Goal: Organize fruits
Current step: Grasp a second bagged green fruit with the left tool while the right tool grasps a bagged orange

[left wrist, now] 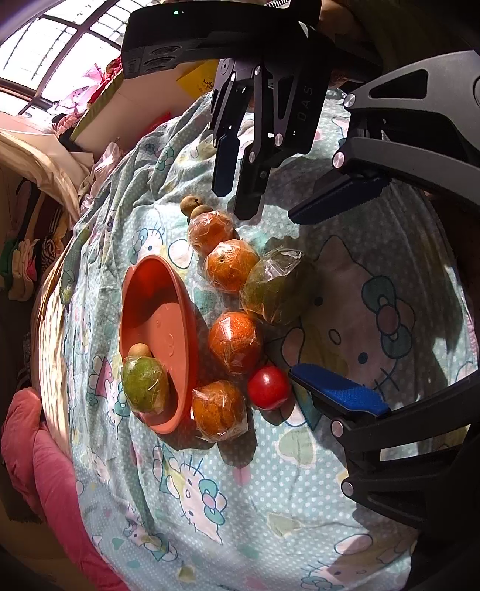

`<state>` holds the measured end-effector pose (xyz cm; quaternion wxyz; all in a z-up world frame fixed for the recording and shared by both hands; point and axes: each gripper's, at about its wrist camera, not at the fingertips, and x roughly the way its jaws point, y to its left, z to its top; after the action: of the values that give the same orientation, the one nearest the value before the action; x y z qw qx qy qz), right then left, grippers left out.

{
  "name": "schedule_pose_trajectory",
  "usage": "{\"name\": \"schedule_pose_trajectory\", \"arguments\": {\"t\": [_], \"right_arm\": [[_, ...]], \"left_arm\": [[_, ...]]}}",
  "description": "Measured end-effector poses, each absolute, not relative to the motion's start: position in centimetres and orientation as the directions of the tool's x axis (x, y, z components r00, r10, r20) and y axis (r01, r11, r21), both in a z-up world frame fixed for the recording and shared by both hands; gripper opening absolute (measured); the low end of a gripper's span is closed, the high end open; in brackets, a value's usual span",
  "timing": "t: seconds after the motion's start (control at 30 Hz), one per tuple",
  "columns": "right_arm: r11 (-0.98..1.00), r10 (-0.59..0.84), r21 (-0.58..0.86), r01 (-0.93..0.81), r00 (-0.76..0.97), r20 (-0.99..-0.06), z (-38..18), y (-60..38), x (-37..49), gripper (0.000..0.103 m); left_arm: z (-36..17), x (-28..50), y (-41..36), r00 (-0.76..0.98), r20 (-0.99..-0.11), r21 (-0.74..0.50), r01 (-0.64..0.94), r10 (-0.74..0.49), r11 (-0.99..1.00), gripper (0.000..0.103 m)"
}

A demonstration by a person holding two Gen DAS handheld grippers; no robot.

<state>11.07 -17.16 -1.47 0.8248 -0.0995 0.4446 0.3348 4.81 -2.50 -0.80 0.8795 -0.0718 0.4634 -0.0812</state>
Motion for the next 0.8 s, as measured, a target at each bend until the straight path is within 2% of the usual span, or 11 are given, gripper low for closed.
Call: {"name": "schedule_pose_trajectory", "arguments": {"t": [0.17, 0.8], "right_arm": [[0.758, 0.477, 0.154, -0.634, 0.377, -0.794, -2.0, -17.0, 11.9, 0.036], [0.743, 0.506, 0.198, -0.64, 0.342, -0.792, -2.8, -15.3, 14.5, 0.037]], "left_arm": [[-1.1, 5.2, -2.7, 0.549, -0.804, -0.218, 0.085, -0.228, 0.972, 0.064], [-2.7, 6.7, -3.1, 0.528, -0.817, -0.225, 0.08, -0.233, 0.971, 0.06]]}}
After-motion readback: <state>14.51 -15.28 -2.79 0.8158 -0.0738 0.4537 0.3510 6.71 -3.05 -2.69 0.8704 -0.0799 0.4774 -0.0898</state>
